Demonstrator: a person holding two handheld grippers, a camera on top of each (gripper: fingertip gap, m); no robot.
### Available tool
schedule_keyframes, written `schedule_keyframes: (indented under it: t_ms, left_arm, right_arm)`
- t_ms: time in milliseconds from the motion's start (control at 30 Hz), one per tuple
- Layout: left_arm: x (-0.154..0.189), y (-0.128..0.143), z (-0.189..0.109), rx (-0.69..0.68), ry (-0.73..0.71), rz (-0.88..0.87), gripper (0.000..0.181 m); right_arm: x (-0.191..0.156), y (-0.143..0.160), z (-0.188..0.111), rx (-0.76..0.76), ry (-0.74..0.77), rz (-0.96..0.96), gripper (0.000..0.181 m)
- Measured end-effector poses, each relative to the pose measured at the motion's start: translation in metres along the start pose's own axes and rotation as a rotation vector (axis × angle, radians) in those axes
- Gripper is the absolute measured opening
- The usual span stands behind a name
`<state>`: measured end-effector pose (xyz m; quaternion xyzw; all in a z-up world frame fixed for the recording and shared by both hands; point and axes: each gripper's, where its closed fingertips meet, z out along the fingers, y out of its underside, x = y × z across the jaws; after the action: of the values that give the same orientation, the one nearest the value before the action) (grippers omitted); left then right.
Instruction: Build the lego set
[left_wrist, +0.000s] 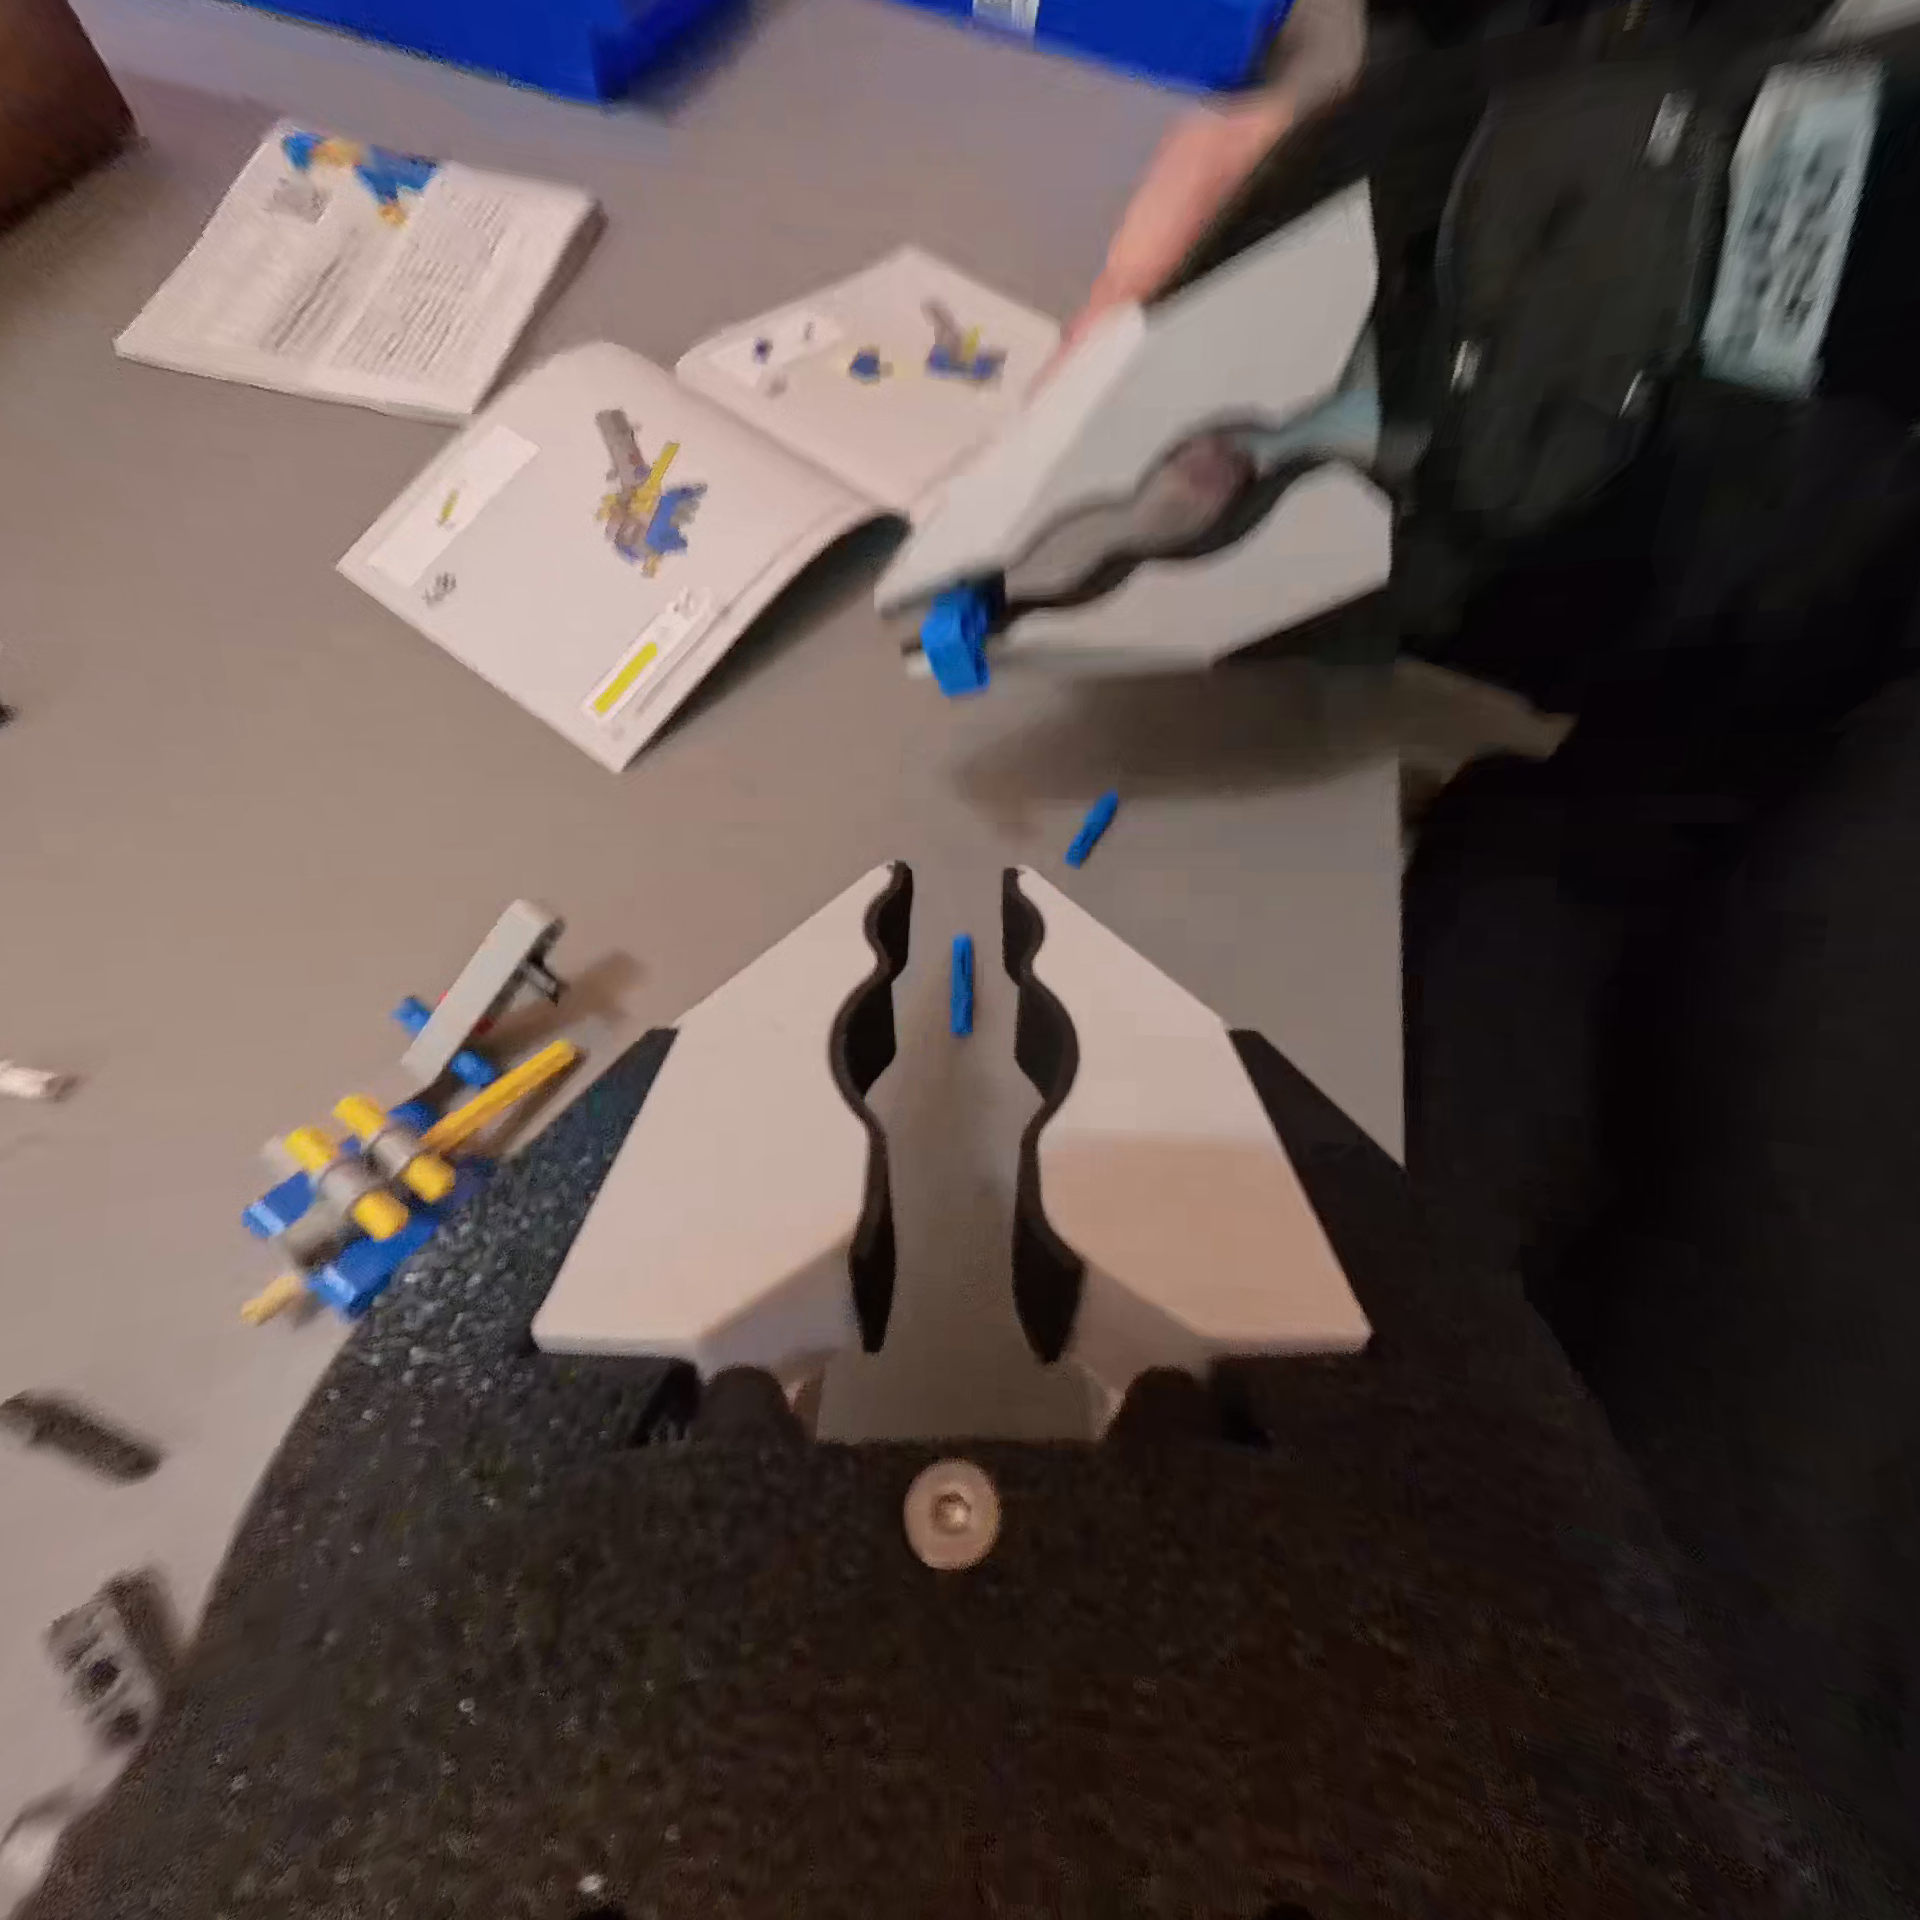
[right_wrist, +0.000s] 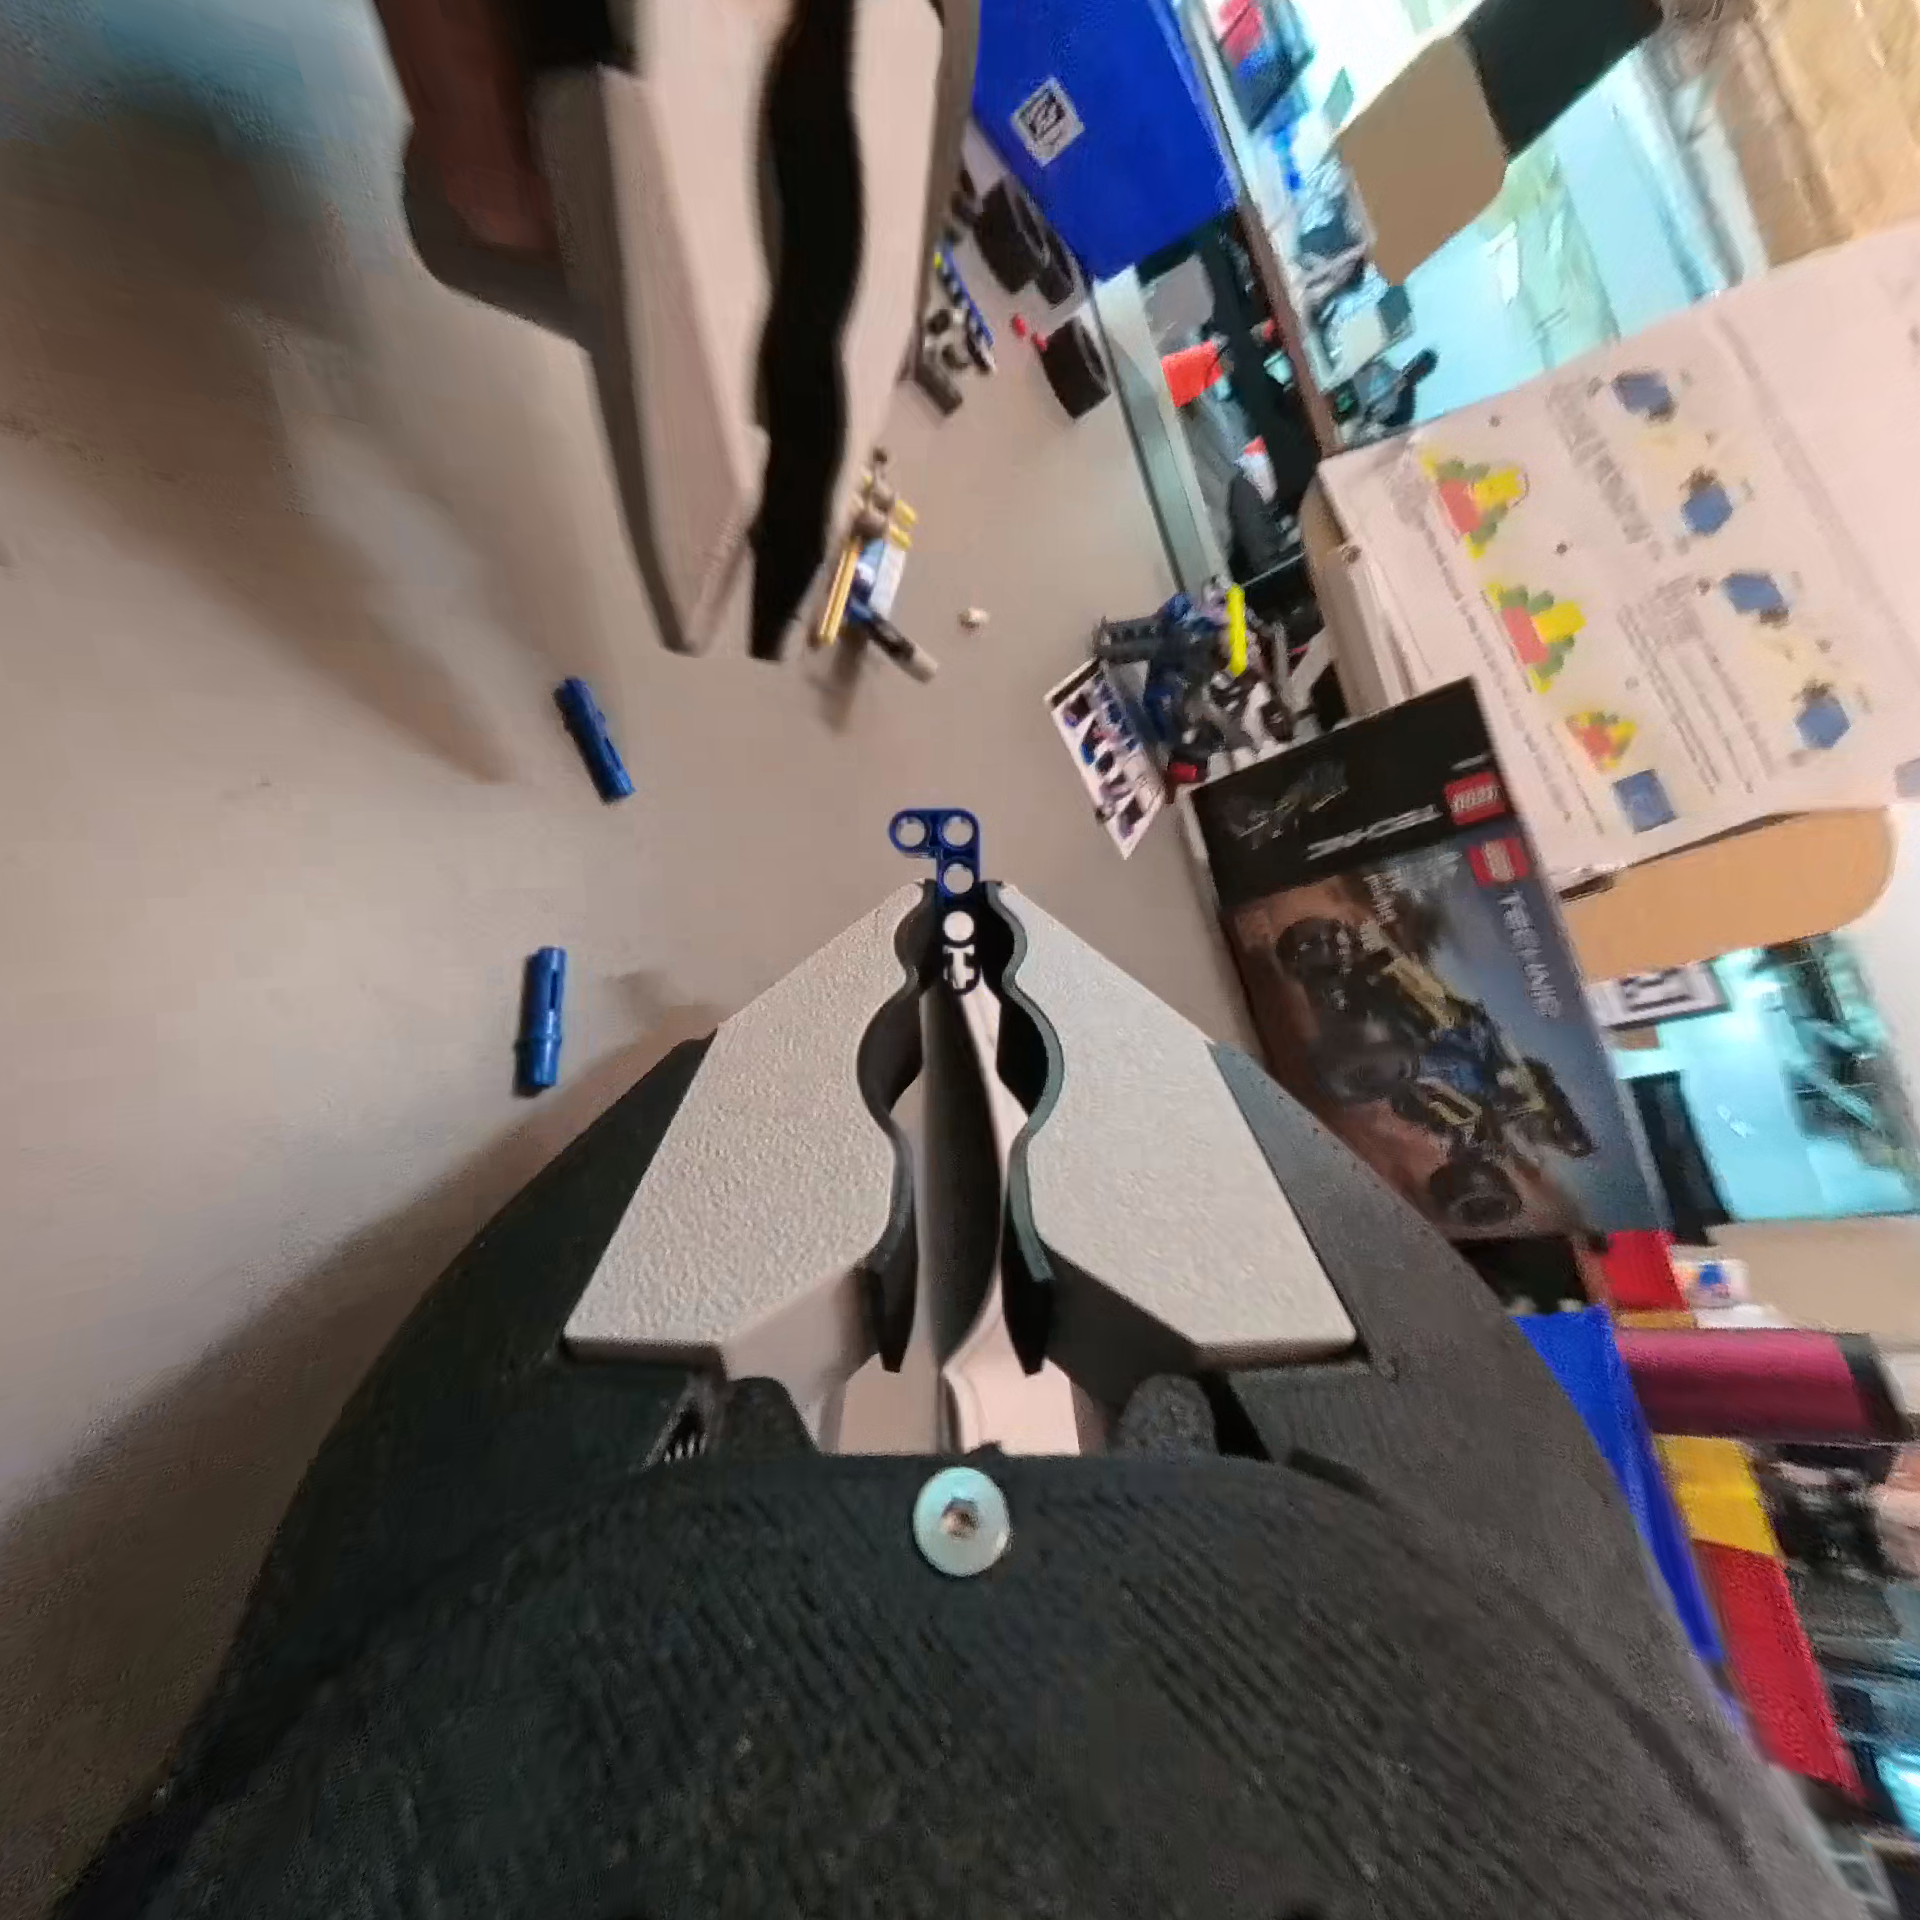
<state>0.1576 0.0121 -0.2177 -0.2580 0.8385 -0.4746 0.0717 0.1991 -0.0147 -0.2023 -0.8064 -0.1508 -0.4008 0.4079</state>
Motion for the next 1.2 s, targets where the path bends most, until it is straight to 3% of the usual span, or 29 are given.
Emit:
schedule_keyframes:
  t_ms: [33,167,333,467,700,1067,1200]
  left_arm:
    - [0.001,0.009,-0.001,-0.059,-0.019,0.028,0.016]
    - [-0.002,0.031,-0.001,-0.222,-0.141,0.144,0.018]
    - [0.003,0.035,0.012,-0.244,-0.125,0.088,0.016]
    - [0.003,0.037,0.016,-0.288,-0.134,0.072,0.003]
    - [0.003,0.036,0.017,-0.265,-0.131,0.114,0.001]
    - [0.002,0.037,0.015,-0.297,-0.076,0.162,0.001]
    - [0.0,0.028,0.01,-0.263,-0.081,0.182,0.012]
  right_arm:
    - [-0.004,0.004,0.001,-0.012,-0.04,0.03,0.005]
    - [-0.009,0.013,0.008,-0.057,-0.063,0.057,0.005]
    - [-0.016,0.014,0.013,-0.086,-0.074,0.03,0.005]
    - [-0.019,0.014,0.014,-0.119,-0.077,0.005,0.005]
    - [-0.019,0.021,0.017,-0.143,-0.044,0.013,0.005]
    - [-0.032,0.031,0.017,-0.173,-0.139,0.097,0.005]
    - [-0.029,0.032,0.019,-0.164,-0.139,0.127,0.005]
